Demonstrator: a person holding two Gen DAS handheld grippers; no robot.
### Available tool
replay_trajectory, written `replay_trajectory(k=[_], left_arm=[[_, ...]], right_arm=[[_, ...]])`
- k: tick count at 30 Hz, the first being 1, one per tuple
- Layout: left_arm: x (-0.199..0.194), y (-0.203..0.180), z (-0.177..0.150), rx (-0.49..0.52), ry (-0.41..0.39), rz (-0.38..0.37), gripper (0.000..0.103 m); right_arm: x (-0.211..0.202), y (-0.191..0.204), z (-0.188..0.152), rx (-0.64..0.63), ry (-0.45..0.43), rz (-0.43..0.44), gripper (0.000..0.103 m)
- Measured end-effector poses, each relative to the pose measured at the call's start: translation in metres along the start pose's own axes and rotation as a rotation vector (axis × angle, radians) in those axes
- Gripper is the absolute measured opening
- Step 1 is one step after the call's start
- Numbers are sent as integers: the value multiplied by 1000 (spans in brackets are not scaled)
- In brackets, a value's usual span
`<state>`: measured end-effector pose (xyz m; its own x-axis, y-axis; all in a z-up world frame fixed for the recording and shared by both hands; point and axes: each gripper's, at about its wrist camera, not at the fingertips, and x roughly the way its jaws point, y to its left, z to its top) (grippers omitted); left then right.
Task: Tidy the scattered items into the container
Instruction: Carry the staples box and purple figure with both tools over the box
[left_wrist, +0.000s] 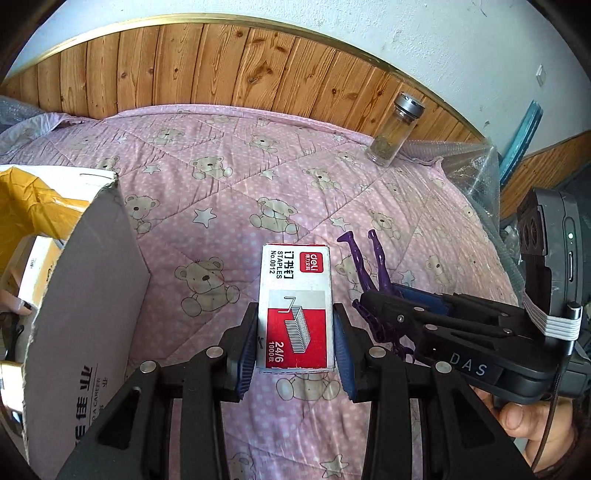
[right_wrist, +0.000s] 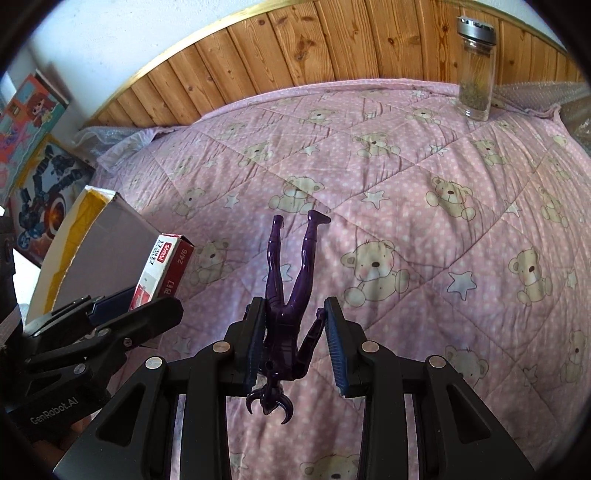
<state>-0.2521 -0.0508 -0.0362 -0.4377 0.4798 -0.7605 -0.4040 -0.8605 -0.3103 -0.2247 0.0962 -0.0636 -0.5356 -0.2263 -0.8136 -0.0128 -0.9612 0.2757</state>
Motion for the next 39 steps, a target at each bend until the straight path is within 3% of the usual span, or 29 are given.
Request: replay_trajectory(k=[39], left_arm=[[-191, 27, -85, -60, -223, 21, 39]], right_arm=[[-111, 147, -87, -170, -111, 60, 33]])
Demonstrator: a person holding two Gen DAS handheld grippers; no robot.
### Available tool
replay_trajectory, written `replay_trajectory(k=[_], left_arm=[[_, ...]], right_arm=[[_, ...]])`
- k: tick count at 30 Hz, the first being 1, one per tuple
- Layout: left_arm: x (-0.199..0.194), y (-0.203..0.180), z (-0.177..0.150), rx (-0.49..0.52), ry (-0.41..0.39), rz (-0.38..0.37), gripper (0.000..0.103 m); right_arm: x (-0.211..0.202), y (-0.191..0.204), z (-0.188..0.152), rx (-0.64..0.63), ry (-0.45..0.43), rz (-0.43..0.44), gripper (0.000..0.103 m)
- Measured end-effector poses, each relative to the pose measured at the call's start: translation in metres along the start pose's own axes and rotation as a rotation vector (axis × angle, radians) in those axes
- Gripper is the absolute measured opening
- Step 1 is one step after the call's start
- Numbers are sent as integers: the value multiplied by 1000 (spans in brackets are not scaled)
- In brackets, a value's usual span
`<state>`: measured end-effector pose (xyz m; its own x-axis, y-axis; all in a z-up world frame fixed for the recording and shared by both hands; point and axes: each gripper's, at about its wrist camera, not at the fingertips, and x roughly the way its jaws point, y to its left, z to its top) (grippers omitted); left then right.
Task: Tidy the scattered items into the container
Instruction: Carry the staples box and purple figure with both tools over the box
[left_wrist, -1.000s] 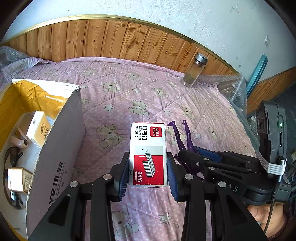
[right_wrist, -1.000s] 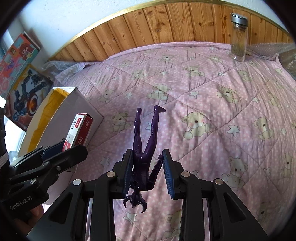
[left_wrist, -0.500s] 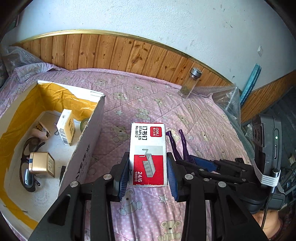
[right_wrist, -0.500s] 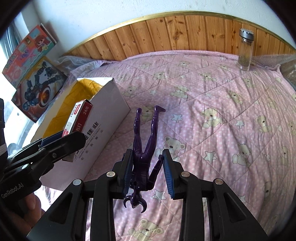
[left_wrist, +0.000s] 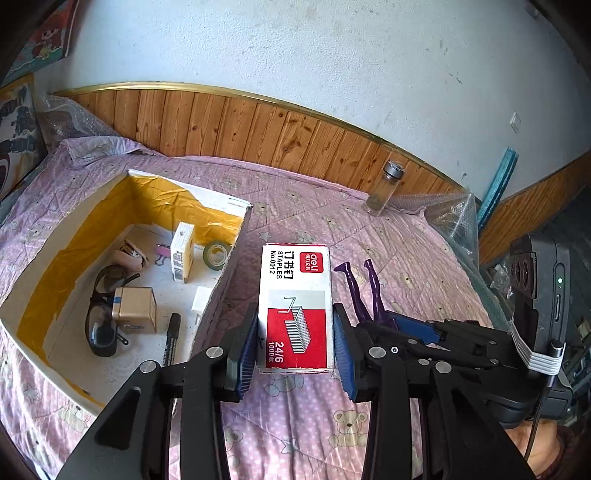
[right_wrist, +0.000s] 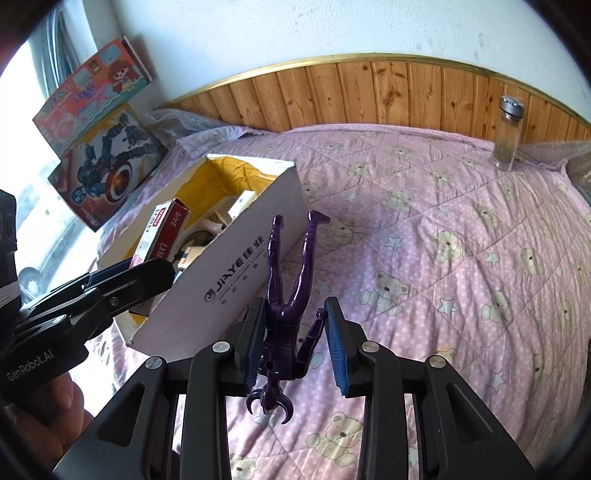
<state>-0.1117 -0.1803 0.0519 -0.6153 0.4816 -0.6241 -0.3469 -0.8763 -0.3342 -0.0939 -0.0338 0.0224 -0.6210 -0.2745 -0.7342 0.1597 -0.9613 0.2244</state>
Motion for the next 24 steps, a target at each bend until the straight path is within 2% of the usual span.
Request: replay_trajectory(k=[13, 24], left_arm=[[-58, 40, -5, -56, -80, 44, 39], [-85, 85, -5, -132, -121, 94, 39]], right_arm=[[-18, 60, 6, -101, -32, 33, 33], [-14, 98, 18, -165, -38, 61, 33]])
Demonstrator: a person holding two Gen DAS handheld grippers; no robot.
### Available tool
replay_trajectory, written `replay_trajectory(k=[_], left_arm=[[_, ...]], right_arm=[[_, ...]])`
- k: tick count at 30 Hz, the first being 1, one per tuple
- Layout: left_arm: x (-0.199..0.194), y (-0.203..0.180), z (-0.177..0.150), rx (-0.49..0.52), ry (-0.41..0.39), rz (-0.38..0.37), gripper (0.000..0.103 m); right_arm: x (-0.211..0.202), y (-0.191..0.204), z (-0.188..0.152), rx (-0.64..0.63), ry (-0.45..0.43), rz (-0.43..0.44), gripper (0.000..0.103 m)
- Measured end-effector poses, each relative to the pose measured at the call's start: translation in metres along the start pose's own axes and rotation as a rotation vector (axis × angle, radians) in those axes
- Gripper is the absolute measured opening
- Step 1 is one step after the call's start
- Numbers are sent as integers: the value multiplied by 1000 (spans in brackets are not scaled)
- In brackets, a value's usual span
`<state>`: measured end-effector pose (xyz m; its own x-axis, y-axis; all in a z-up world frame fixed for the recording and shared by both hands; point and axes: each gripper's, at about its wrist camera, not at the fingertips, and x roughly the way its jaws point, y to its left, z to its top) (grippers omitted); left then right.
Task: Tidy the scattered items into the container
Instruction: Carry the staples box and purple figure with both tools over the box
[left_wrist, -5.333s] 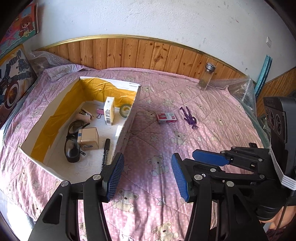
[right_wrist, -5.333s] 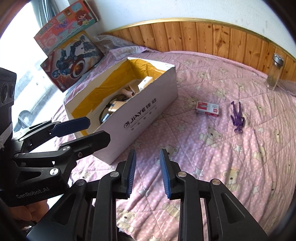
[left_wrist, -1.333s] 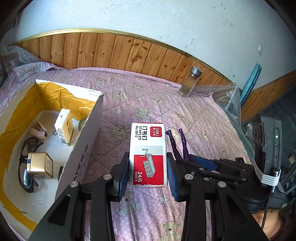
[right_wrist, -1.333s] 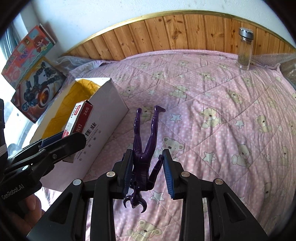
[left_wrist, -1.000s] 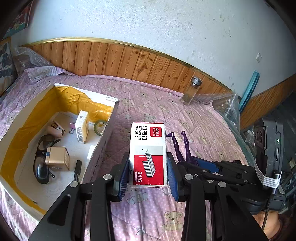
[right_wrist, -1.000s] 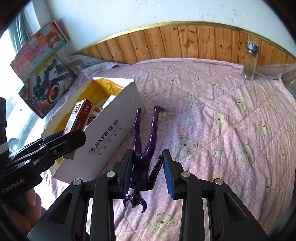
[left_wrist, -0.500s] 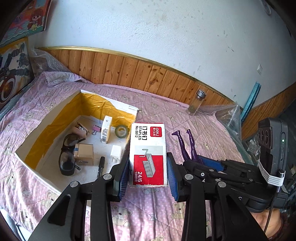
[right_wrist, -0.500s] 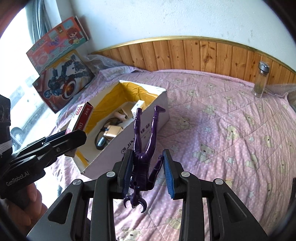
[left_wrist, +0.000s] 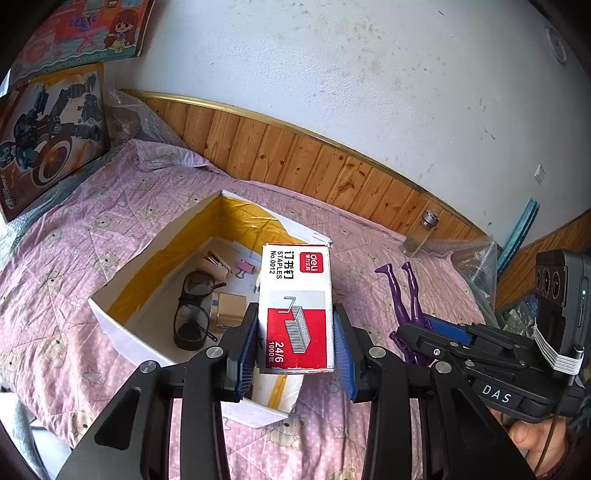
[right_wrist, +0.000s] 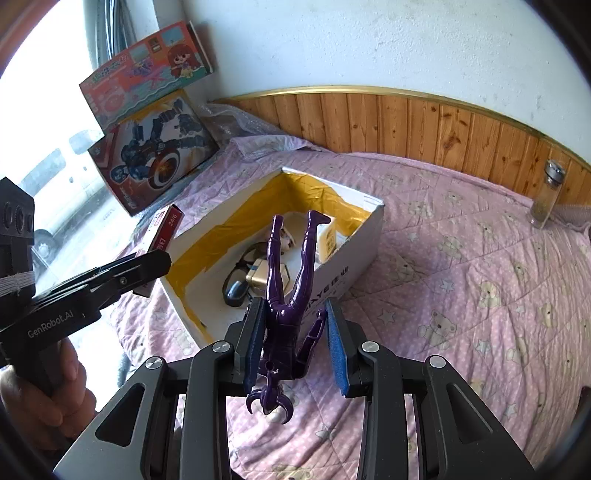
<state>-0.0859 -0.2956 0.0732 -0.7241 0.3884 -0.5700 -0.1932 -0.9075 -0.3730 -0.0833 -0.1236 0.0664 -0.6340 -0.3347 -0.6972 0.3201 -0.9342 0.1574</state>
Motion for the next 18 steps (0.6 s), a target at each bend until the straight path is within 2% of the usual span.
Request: replay_trajectory(k=[11, 18], left_arm=[[0, 36, 14, -61, -19, 29, 39], [9, 43, 20, -75, -3, 26, 39]], right_arm=[[17, 17, 25, -52, 4, 14, 33], [32, 24, 43, -80, 5, 29, 33]])
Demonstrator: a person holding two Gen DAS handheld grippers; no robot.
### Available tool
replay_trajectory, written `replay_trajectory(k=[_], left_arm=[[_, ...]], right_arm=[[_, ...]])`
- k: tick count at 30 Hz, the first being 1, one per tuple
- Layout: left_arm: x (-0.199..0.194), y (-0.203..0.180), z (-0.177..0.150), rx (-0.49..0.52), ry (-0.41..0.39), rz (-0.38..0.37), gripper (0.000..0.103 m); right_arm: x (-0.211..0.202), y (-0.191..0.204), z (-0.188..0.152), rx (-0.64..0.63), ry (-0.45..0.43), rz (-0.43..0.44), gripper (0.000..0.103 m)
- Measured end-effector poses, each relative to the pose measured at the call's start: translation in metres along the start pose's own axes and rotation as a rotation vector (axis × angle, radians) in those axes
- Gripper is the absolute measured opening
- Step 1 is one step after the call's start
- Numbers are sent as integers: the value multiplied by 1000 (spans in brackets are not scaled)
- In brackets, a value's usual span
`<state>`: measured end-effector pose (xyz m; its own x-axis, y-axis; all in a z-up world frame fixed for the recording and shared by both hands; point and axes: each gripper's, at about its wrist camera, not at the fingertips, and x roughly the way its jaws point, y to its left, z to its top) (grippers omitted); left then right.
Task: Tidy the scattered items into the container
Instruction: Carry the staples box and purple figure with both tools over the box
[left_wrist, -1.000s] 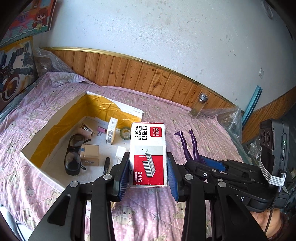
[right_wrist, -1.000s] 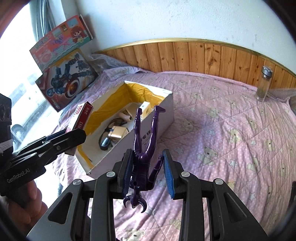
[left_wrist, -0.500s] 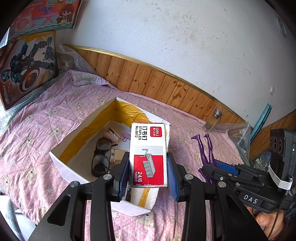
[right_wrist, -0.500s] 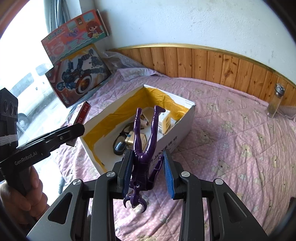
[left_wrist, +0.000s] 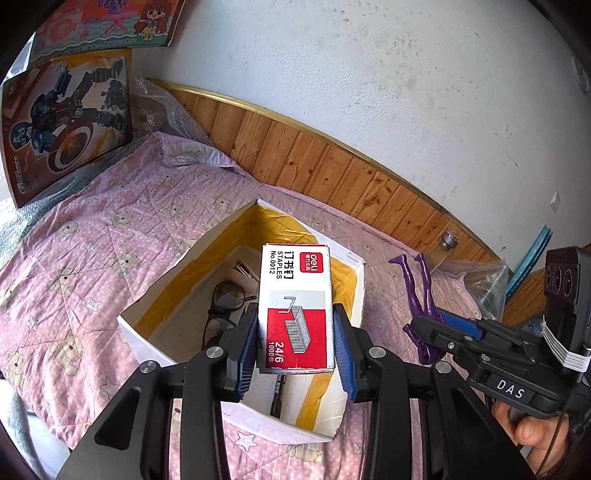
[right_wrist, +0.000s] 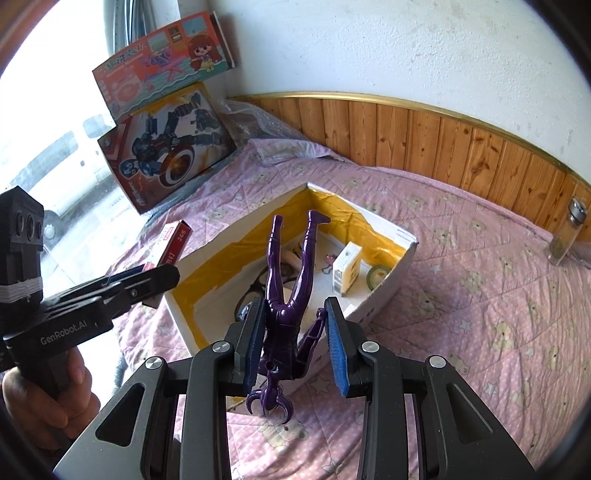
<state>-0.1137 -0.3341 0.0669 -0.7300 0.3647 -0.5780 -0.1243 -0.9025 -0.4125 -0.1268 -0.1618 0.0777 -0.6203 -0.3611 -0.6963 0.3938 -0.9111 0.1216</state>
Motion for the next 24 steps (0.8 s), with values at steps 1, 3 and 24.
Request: replay_trajectory(k=[1, 3, 24], left_arm=[[2, 0, 0, -1, 6, -5, 39], [9, -3, -1, -6, 25, -22, 39], [85, 6, -20, -46, 252, 25, 39]], right_arm=[[3, 0, 3, -3, 1, 2, 33], [10, 0, 10, -6, 7, 7, 33], [110, -15, 43, -69, 162, 28, 34]])
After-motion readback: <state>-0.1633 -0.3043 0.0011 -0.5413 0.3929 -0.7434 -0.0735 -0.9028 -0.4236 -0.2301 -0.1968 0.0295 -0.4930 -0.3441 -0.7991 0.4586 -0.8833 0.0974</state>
